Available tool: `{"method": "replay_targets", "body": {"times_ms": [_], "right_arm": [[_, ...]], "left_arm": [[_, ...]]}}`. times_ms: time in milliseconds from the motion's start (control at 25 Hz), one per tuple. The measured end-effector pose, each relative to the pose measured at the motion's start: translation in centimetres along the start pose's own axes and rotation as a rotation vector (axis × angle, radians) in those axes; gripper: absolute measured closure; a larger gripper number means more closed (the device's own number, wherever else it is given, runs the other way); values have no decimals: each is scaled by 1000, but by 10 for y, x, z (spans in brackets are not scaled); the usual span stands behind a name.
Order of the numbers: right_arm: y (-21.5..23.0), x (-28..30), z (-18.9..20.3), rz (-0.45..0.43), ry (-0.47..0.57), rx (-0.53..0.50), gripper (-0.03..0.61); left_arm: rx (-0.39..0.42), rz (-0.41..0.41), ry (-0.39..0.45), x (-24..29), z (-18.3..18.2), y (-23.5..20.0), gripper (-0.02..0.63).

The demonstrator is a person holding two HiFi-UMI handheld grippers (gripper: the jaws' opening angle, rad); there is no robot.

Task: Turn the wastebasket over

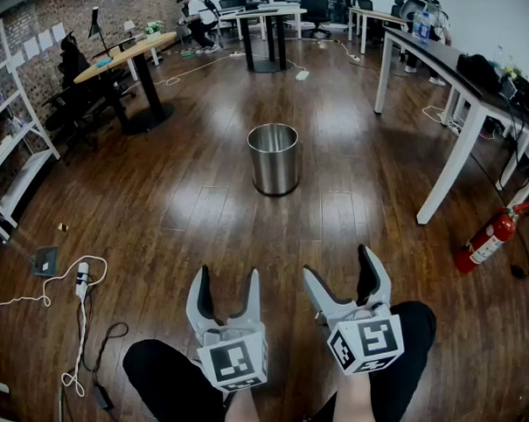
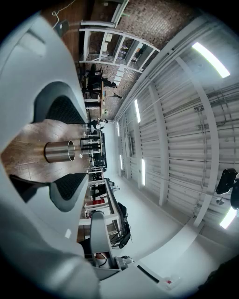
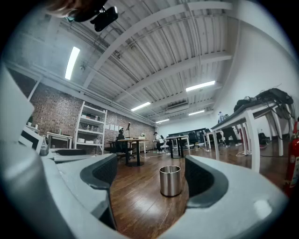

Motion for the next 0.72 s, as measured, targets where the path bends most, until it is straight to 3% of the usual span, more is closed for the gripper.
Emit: {"method": "replay_targets", "body": {"times_ms": [160, 400, 720], "right_arm": [[13, 27, 3, 4, -4, -24, 141], [32, 84, 14, -21, -45, -34, 144], [42, 175, 13, -53, -24, -51, 146]], "left_arm": [[-39, 11, 0, 33, 4, -5, 256], [-33, 49, 10, 95, 13, -20, 256], [-57, 67, 64, 187, 10, -40, 266]]}}
Point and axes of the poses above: the fingertips, and each gripper's own axes: x forward along the fingers, y to its right, z out of its underside, the point moved 7 cm from there along -x, backward along the fingers, and after that the axes turned 10 degrees about y, right-handed, at the moved point
